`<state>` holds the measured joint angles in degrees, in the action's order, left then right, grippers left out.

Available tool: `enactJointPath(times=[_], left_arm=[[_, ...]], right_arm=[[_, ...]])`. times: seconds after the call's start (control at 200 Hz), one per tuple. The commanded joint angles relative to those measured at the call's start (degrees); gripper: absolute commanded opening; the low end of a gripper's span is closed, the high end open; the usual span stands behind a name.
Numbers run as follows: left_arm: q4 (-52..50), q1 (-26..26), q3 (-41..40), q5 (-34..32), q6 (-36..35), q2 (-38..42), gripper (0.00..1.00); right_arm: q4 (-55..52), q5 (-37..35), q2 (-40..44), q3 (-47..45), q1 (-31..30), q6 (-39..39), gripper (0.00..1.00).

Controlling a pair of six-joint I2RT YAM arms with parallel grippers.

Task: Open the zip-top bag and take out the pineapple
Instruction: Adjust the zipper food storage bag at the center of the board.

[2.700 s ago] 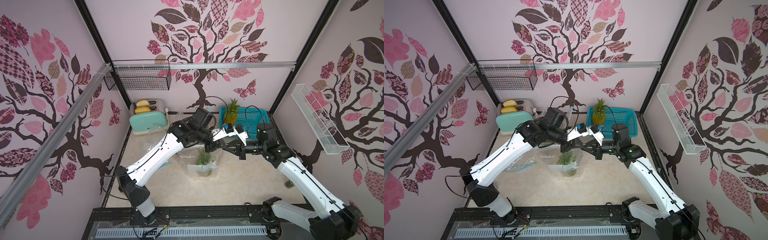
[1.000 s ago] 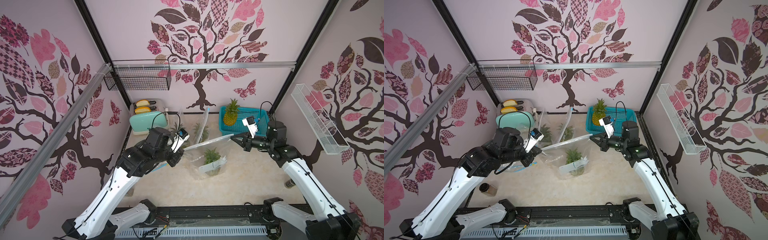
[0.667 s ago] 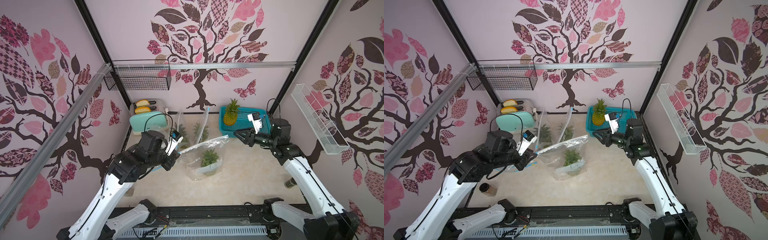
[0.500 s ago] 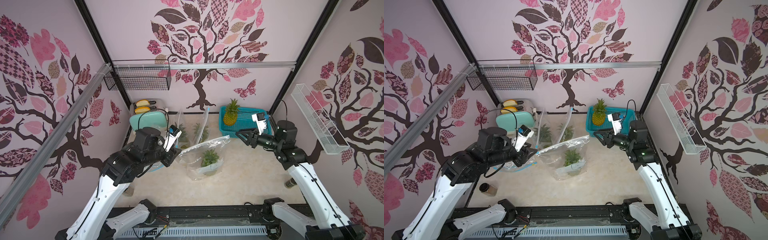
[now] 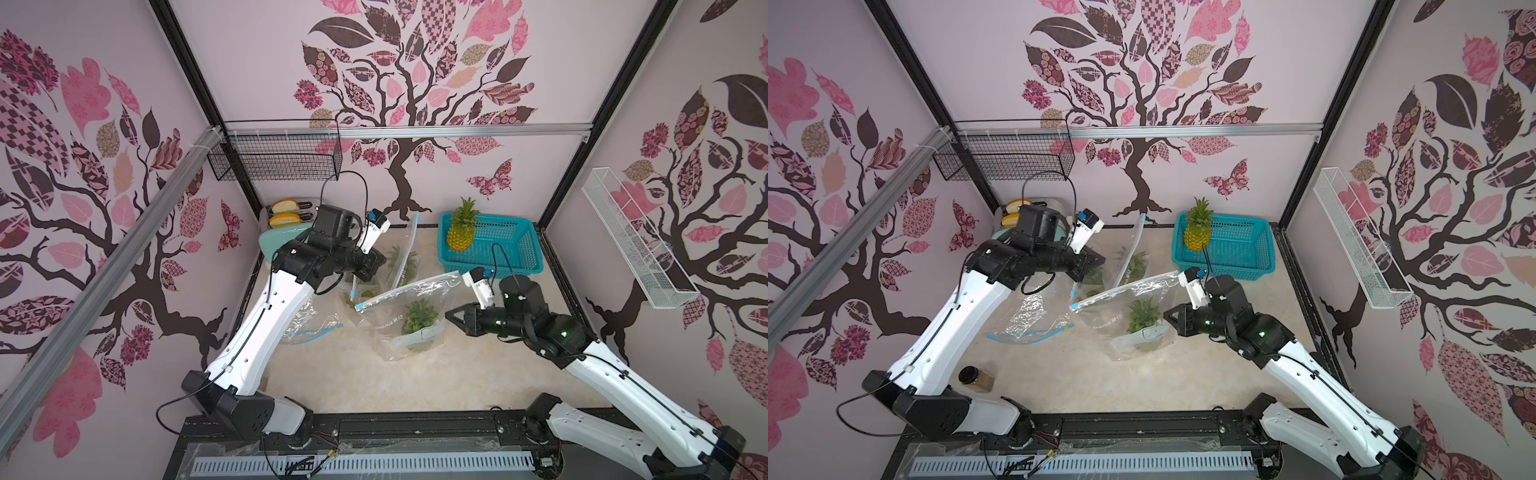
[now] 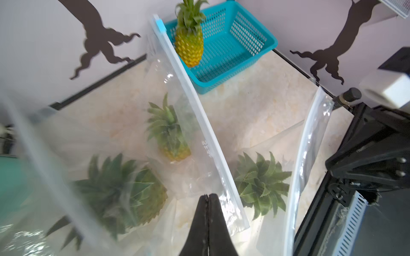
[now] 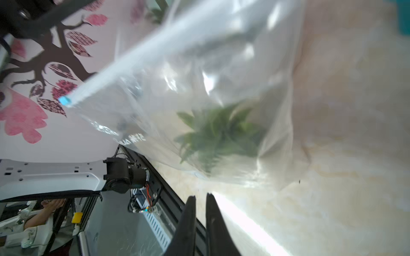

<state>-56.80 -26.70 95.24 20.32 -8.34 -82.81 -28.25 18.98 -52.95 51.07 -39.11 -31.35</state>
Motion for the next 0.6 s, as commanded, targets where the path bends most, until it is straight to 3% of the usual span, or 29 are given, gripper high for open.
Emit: enactJointPath(times=[0.0, 0.145, 0.49, 0.595], left_arm=[[1.95, -2.79, -1.96, 4.13, -0.16, 2.03, 0.0], [2.92, -8.29, -8.59, 2.21, 0.07, 3.71, 0.0], [12.96, -9.35, -27.51, -1.31, 9.32, 10.49, 0.0], [15.26, -11.71, -30.67, -3.39, 11.57, 11.49, 0.0]], right_arm=[[-1.43, -6.14, -0.66, -1.21, -3.42, -6.6, 0.09], [1.87, -6.04, -1.63, -5.51, -3.51, -9.08, 0.06], [20.54, -5.76, -4.69, -13.14, -3.43, -16.6, 0.08], [21.33, -7.17, -6.11, -12.48, -3.09, -16.08, 0.09]])
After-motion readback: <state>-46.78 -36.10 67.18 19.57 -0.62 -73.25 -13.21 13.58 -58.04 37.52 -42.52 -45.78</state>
